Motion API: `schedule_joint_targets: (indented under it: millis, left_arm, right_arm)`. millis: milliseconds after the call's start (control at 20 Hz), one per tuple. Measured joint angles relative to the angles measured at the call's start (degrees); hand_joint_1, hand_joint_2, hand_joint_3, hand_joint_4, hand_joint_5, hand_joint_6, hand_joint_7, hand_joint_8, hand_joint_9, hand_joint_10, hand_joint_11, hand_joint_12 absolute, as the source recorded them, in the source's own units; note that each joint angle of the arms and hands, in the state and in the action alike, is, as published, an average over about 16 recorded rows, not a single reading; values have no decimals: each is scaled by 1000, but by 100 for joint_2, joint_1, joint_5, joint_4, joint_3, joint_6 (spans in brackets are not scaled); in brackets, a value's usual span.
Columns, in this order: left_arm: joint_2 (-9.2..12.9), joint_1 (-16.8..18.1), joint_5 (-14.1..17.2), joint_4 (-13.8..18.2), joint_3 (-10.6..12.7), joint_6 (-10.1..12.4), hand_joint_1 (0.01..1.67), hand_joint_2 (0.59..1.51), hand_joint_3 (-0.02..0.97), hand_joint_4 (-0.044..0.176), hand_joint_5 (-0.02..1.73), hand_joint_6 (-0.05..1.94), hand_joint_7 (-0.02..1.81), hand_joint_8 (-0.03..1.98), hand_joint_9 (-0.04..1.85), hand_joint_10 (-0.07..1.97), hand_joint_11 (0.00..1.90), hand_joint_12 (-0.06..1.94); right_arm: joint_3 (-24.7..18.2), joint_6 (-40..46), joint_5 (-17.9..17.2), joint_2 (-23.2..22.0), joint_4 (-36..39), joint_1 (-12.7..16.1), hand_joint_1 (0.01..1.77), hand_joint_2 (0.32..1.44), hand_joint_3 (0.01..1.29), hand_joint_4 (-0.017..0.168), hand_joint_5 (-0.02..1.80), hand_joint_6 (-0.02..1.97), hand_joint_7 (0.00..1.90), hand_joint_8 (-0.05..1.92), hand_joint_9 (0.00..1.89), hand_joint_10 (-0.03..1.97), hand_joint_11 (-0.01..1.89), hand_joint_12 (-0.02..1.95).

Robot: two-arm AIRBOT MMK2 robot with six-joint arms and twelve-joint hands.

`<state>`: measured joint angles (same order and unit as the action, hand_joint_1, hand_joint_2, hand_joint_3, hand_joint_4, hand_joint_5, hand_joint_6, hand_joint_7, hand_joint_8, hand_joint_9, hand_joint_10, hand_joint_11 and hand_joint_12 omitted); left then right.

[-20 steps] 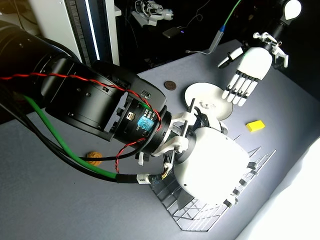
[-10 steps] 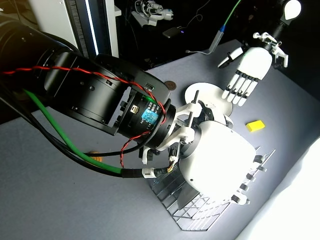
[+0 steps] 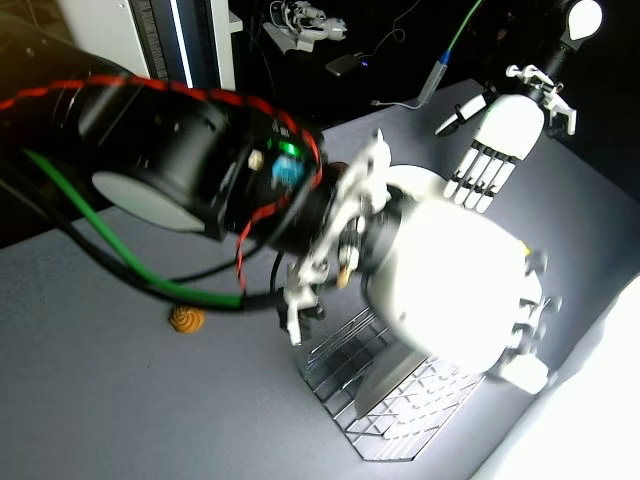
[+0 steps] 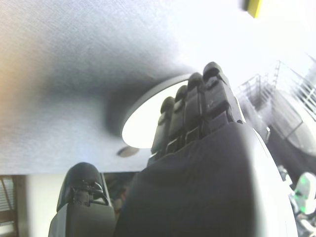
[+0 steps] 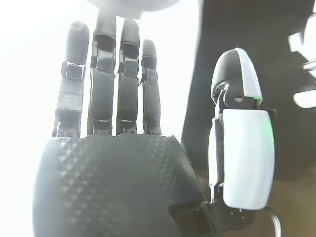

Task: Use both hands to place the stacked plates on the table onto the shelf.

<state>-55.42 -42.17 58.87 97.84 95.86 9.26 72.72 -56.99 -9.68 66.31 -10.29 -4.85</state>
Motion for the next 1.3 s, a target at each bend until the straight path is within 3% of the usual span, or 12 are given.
schedule_joint_targets:
  millis: [300,600,950,1300]
  left_arm:
    - [8,-81,-13,-25,-30,0,14,1096,14,-2,19,7,8,-10,5,-4,16,-10]
    - [17,-218,-46,-83,-65,23,14,1099,14,-2,19,7,-2,-11,-9,-17,16,-10]
    - [22,-531,-87,-199,-96,199,14,1101,14,-4,13,0,-10,-14,-11,-25,16,-10]
    - [11,-828,-98,-314,-104,389,14,1101,14,-4,6,-3,-11,-18,-10,-25,15,-11]
  right_arm:
    - [-636,-402,-573,-109,987,-188,665,1024,16,1,598,43,762,17,794,22,305,1211]
    - [-1301,-999,-818,-155,1341,-489,694,1021,16,2,551,42,692,16,709,22,222,1195]
    - [-1935,-1555,-847,-107,1458,-748,857,1027,17,4,344,43,404,16,401,22,94,820]
    - [-1930,-1970,-523,340,1647,-827,1069,1045,17,3,111,43,110,16,106,22,16,297]
